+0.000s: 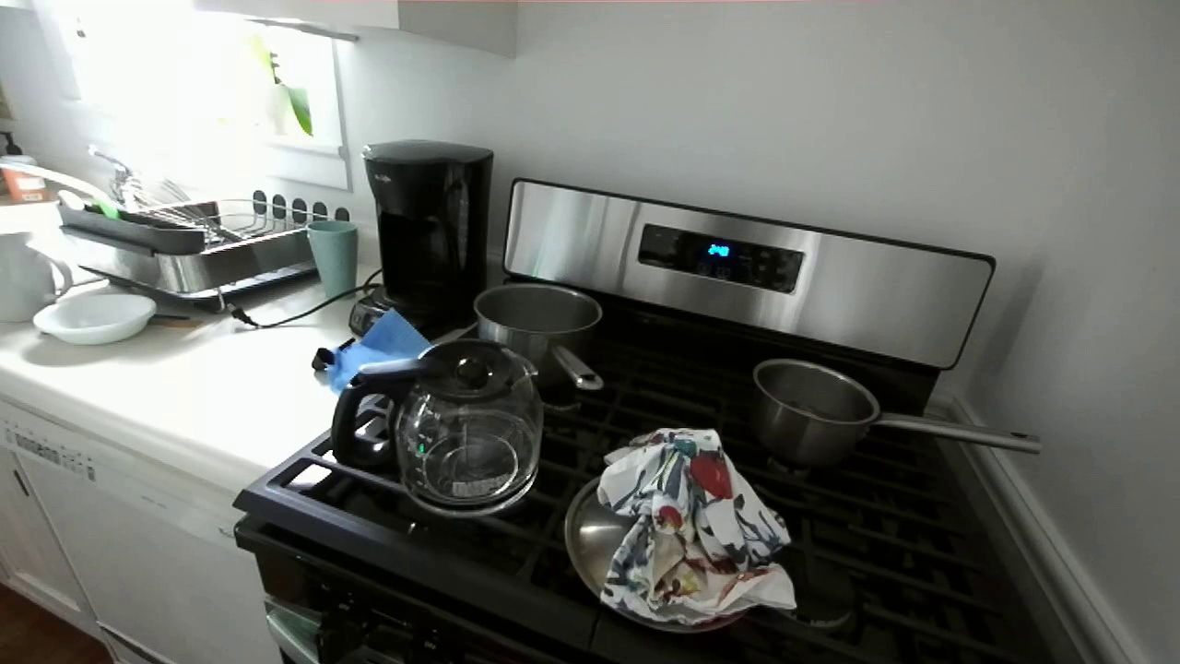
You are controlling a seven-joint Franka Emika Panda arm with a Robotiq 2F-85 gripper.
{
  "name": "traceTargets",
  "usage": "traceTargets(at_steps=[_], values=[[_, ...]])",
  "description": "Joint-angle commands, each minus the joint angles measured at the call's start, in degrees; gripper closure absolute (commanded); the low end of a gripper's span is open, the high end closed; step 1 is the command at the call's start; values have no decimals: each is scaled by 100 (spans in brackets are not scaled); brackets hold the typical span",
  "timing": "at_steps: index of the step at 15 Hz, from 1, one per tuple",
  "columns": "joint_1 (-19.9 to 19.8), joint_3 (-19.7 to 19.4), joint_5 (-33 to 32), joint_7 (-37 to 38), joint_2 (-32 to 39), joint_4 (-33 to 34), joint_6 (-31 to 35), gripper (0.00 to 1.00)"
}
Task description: Move the greenish cup to the lower shelf and put it upright
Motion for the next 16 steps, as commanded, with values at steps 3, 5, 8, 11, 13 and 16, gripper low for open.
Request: traceTargets(at_steps=[3,5,8,11,13,16], values=[[-43,-44,240,377,-531,-524,-230,0],[4,-93,352,284,-718,-695,-245,0],[-84,-63,229,436,-945,-881,-430,0],[-60,-76,235,438,-1135,-1037,-473,0],[-78,-63,193,482,-1223,-1118,-530,0],[-71,-37,161,502,-1298,-1217,-545,0]])
